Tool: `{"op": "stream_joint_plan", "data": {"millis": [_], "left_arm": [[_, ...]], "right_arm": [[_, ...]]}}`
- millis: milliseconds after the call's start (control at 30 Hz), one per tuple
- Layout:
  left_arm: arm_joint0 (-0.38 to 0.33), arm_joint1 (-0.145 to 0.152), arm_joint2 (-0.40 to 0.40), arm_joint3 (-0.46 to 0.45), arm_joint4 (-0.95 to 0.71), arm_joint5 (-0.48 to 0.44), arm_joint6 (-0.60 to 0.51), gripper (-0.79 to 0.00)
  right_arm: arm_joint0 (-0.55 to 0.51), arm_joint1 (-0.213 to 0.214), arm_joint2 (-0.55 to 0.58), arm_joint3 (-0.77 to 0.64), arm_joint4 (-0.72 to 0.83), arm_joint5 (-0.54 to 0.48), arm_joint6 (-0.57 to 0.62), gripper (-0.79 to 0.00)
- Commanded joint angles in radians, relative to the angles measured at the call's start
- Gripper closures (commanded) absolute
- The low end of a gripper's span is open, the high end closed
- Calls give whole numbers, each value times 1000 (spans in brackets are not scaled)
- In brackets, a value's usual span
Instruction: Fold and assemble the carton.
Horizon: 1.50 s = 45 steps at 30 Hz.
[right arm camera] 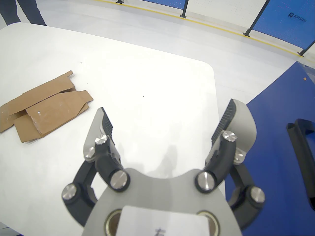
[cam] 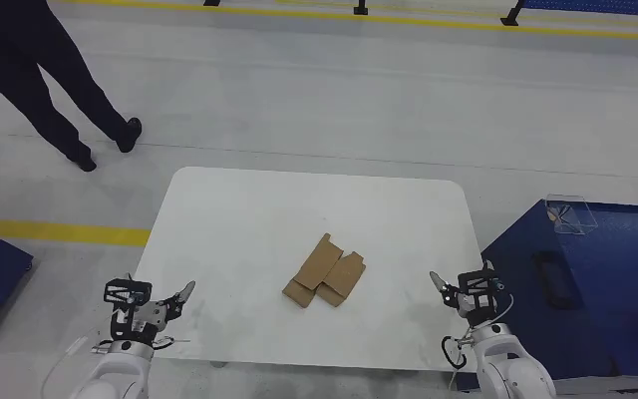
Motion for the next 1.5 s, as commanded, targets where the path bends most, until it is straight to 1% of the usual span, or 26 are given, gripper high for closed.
{"op": "stream_joint_plan", "data": {"millis": [0,67,133,200,267,367,567,633,667,700,933,1000,1033,1067,1133,1167,1300,1367,1467], "left_arm": [[0,-1,5,-2,-22,-20,-17,-785],[-11,-2,5,-22,-108,-71,-90,-785],[-38,-3,9,-40,-189,-95,-176,-785],[-78,-6,34,-40,-268,-124,-264,-785],[-139,-8,64,-24,-373,-164,-381,-785],[-251,-14,123,30,-495,-192,-532,-785],[-467,-27,234,199,-757,-236,-800,-785],[-531,-33,263,262,-862,-235,-890,-785],[-561,-35,274,295,-900,-219,-927,-785],[-580,-36,280,314,-909,-202,-946,-785],[-580,-36,280,314,-909,-202,-946,-785],[-580,-37,277,312,-930,-212,-916,-785],[-587,-39,278,333,-944,-227,-882,-785],[-603,-43,294,363,-962,-244,-874,-785],[-667,-54,339,433,-1023,-319,-869,-785],[-705,-61,365,484,-1027,-345,-851,-785],[-869,-107,513,696,-1094,-404,-852,-785],[-939,-133,582,795,-1118,-435,-862,-785],[-1018,-169,656,929,-1165,-470,-861,-785]], "right_arm": [[0,0,0,0,0,0,0,-785],[0,0,0,0,0,0,0,-785],[0,0,0,0,0,0,0,-785],[0,0,0,0,0,0,0,-785],[0,0,0,0,0,0,0,-785],[0,0,0,0,0,0,0,-785],[0,0,0,0,0,0,0,-785],[0,0,0,0,0,0,0,-785],[0,0,0,0,0,0,0,-785],[0,0,0,0,0,0,0,-785],[0,0,0,0,0,0,0,-785],[0,0,0,0,0,0,0,-785],[1,-1,-4,0,28,-10,8,-785],[10,-5,-6,-1,118,-28,36,-785],[43,-11,-11,3,309,-68,159,-785],[63,-11,-15,10,380,-93,227,-785],[138,-13,-28,55,670,-145,493,-785],[183,-12,-22,98,832,-141,658,-785],[268,-7,-4,189,1070,-84,898,-785]]}}
